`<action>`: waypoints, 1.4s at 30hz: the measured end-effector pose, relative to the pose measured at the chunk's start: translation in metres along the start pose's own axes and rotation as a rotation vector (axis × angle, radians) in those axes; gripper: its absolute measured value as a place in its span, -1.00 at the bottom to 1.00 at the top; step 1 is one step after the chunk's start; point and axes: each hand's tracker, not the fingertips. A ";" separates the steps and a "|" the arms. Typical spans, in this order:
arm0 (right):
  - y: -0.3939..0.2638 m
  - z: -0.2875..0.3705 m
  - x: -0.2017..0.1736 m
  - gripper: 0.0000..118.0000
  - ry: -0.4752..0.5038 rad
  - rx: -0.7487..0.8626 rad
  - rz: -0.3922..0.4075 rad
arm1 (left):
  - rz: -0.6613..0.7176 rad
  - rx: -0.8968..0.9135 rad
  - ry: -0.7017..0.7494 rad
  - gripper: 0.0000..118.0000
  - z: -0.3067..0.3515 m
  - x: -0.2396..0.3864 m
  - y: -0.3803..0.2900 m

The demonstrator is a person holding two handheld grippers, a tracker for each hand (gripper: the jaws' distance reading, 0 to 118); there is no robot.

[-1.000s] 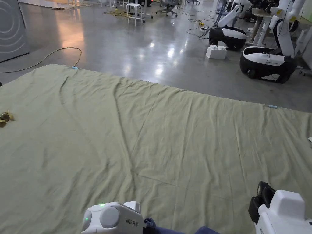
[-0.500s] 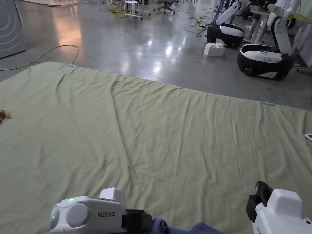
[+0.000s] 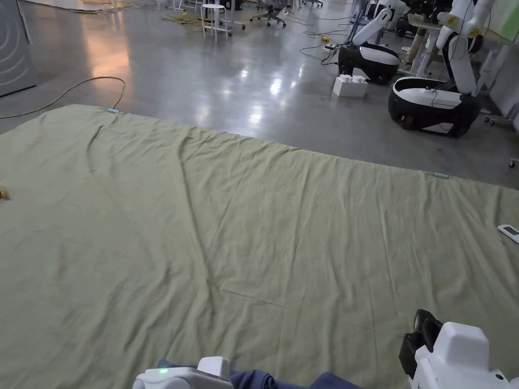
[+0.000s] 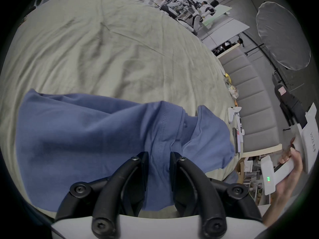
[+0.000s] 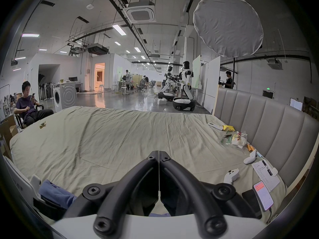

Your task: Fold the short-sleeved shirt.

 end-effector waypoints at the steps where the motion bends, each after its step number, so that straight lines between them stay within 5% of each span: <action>1: 0.000 0.000 0.000 -0.98 -0.001 0.000 0.000 | -0.013 -0.001 0.007 -0.56 -0.004 0.003 -0.003; 9: -0.002 -0.001 -0.002 -0.98 0.005 -0.006 -0.006 | -0.098 0.012 0.059 -0.51 0.000 0.019 -0.006; 13: 0.000 -0.001 -0.003 -0.98 0.014 -0.006 -0.004 | -0.064 0.043 -0.001 0.04 0.034 0.001 0.006; 24: 0.003 -0.003 -0.007 -0.98 0.030 0.002 -0.003 | 0.064 0.193 0.008 0.20 0.120 -0.124 0.033; 31: 0.006 -0.003 -0.010 -0.98 0.038 -0.002 -0.001 | 0.216 0.076 -0.209 0.20 0.085 -0.175 0.023; 36: 0.008 -0.001 -0.009 -0.98 0.039 -0.003 -0.020 | 0.290 0.119 -0.402 0.12 0.061 -0.191 0.018; 39: 0.009 0.001 -0.010 -0.98 0.031 -0.014 -0.014 | 0.316 0.109 -0.393 -0.62 0.050 -0.191 0.018; 42: 0.010 0.001 -0.011 -0.98 0.033 -0.016 -0.009 | 0.262 0.107 -0.333 -0.69 0.050 -0.185 0.011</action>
